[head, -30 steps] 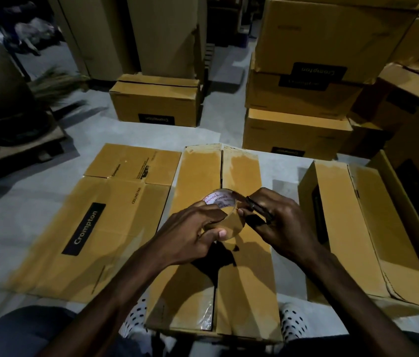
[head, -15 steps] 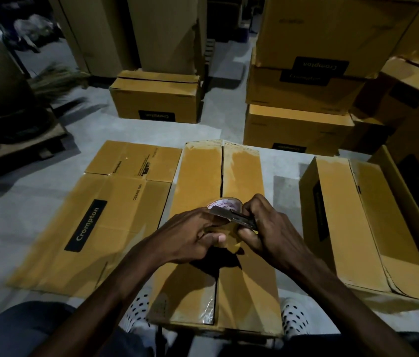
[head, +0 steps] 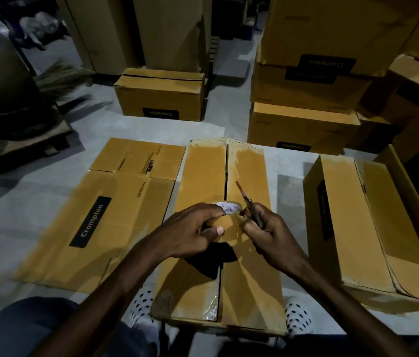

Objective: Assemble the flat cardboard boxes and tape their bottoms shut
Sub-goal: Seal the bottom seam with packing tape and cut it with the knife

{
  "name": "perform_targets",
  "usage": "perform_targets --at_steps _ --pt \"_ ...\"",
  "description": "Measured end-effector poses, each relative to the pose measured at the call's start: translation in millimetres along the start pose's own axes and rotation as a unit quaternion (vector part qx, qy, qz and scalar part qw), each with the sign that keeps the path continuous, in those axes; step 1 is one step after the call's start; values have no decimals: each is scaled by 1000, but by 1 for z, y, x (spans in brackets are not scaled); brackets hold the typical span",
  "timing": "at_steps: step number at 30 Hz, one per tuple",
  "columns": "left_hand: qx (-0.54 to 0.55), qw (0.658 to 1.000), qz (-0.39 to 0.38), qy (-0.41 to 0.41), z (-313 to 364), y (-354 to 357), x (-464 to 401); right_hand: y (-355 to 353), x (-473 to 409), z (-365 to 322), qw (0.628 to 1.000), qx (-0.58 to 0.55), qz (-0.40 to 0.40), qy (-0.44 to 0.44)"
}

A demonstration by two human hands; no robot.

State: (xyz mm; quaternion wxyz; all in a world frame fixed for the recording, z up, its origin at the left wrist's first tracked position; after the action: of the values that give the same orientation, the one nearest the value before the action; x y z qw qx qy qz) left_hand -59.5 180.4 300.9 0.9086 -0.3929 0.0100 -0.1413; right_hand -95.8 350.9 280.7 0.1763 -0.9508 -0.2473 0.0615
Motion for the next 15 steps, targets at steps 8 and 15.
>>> perform_targets --at_steps 8,15 --pt "35 998 37 -23 -2 -9 1 -22 0 -15 983 -164 72 44" --pt "11 999 25 -25 2 -3 -1 -9 0 -6 990 -48 128 34"
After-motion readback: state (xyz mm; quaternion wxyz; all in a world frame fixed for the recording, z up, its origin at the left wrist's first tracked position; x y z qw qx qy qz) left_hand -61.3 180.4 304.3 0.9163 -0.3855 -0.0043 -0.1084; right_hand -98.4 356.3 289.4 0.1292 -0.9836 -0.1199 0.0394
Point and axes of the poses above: each hand's wrist, its own x-axis away from the middle knuckle, its own y-axis out of the palm, z = x × y, the point moved 4 cm from there along -x, towards the middle knuckle, and after that the axes turned 1 degree about x, right-handed, at the moved point
